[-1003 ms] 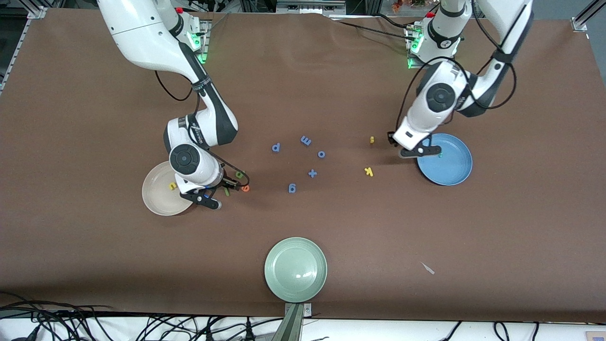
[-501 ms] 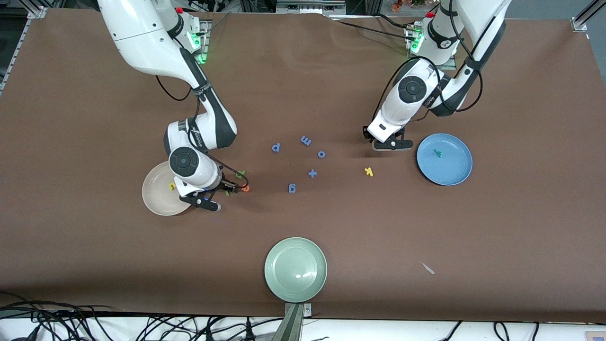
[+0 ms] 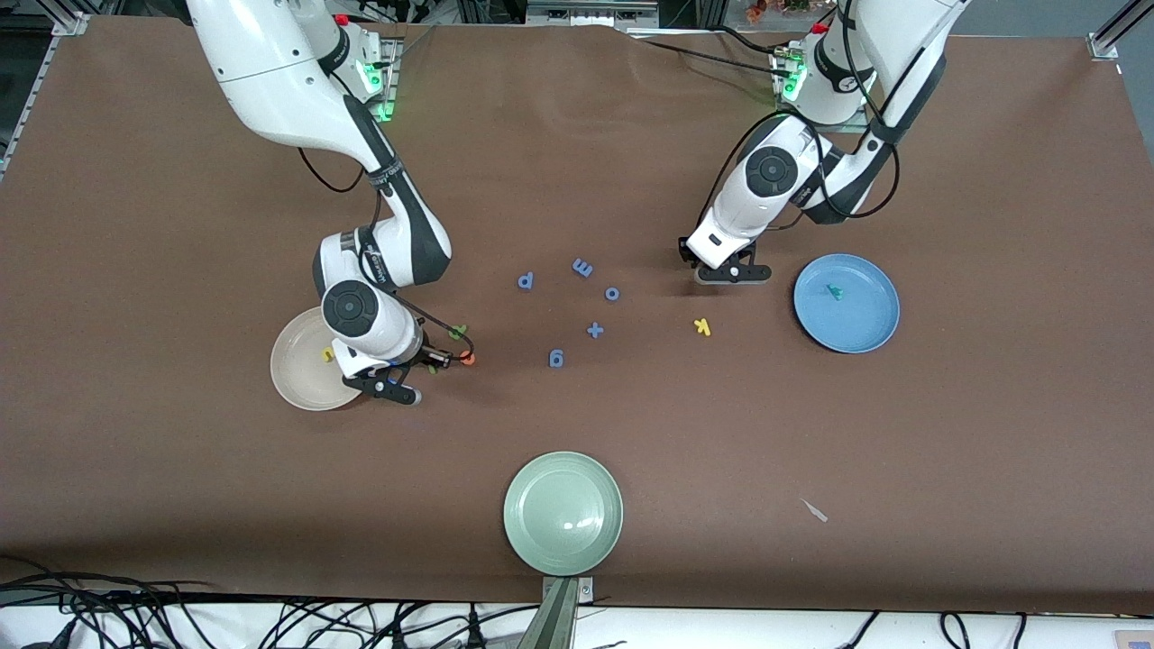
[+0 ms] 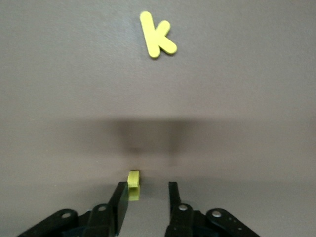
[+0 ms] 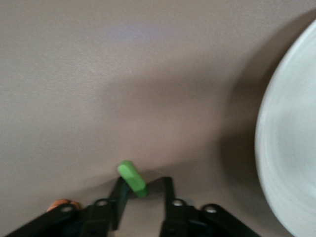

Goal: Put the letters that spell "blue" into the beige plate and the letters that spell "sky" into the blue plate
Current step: 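Grasp a yellow letter with the left gripper while the right gripper grasps green l, then place the yellow letter on the blue plate while the right gripper places l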

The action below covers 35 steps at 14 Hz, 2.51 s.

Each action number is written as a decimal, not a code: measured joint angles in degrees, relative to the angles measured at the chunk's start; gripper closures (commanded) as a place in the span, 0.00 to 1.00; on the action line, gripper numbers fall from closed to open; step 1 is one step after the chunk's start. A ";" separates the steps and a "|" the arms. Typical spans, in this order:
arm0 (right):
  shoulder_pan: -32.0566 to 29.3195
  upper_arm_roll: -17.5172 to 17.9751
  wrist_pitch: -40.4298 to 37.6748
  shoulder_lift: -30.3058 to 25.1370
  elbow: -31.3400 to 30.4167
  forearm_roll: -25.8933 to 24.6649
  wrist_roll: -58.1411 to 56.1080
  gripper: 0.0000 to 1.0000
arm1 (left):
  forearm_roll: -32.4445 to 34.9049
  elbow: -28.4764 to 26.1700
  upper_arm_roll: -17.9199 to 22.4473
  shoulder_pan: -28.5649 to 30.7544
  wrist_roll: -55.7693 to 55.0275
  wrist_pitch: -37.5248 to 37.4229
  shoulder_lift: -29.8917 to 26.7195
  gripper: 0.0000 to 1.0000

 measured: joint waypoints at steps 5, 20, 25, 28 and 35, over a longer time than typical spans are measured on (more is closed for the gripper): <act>-0.68 -0.66 -0.04 0.01 0.00 0.00 -2.64 0.73 | 1.93 0.00 0.15 -0.15 -0.95 -0.06 0.41 0.62; -8.21 -4.07 -14.72 -1.79 8.07 0.04 -18.96 1.00 | 4.05 2.22 1.15 5.56 -0.58 -6.30 -3.19 1.00; -10.13 -3.37 -14.56 -0.59 7.01 0.18 -21.50 0.78 | 4.05 2.91 1.20 14.88 10.60 -13.81 -6.63 1.00; -9.71 -0.78 -14.47 -0.68 7.11 0.34 -16.64 0.50 | 4.07 2.89 1.40 21.15 17.62 -13.79 -5.76 0.84; -6.96 2.73 -13.88 -0.97 7.84 0.35 -3.21 0.43 | 4.16 3.18 0.41 22.59 19.12 -13.54 -3.68 0.55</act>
